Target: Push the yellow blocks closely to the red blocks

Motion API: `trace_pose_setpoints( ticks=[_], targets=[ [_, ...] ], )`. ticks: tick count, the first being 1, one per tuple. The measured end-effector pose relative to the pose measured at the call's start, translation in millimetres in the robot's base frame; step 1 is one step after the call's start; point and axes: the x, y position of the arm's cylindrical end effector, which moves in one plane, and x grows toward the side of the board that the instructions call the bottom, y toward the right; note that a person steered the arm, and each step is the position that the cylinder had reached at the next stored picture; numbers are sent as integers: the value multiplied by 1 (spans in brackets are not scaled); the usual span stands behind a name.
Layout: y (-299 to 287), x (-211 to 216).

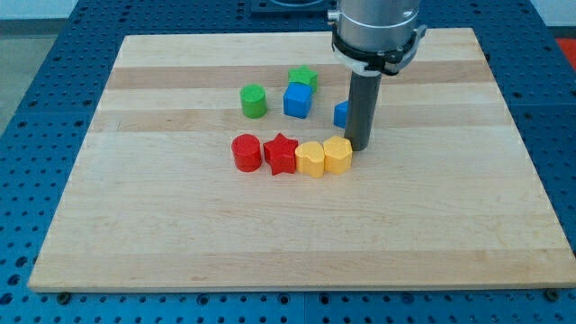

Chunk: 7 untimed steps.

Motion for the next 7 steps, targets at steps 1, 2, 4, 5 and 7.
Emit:
trace_pose_setpoints(
  ticks=[1,2,4,5,7],
  targets=[
    [0,1],
    [0,1],
    [9,1],
    [16,-2],
    [14,-25]
  ],
)
